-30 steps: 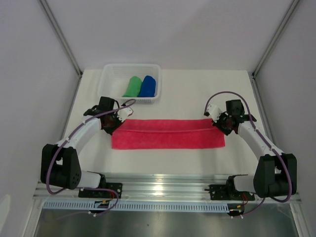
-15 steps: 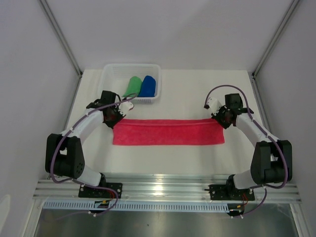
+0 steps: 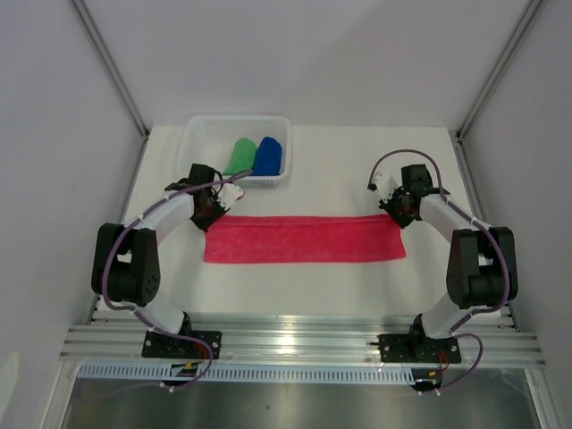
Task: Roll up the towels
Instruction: Fold the towel
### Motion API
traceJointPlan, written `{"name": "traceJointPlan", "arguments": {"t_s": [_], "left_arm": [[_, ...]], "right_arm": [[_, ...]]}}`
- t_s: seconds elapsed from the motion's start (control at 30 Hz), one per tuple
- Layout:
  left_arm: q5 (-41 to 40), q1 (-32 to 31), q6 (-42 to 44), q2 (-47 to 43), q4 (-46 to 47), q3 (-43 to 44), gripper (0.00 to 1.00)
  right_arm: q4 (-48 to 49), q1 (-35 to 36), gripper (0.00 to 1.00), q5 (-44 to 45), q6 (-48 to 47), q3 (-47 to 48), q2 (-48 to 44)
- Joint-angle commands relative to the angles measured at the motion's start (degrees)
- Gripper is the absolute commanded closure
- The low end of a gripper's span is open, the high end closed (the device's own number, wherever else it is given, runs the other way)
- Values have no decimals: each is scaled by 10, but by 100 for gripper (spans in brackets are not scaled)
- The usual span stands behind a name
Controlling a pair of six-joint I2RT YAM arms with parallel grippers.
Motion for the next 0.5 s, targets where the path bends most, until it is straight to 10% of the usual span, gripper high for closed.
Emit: {"name": "traceJointPlan", "arguments": {"t_s": [0.0,0.47], "left_arm": [[-11,9,-2,16,16,29,99],[-7,9,-16,65,9,44,99]], "right_arm": [[28,-5,100,31,19,20,17],[80,-4,100,83,58,12,51]]}}
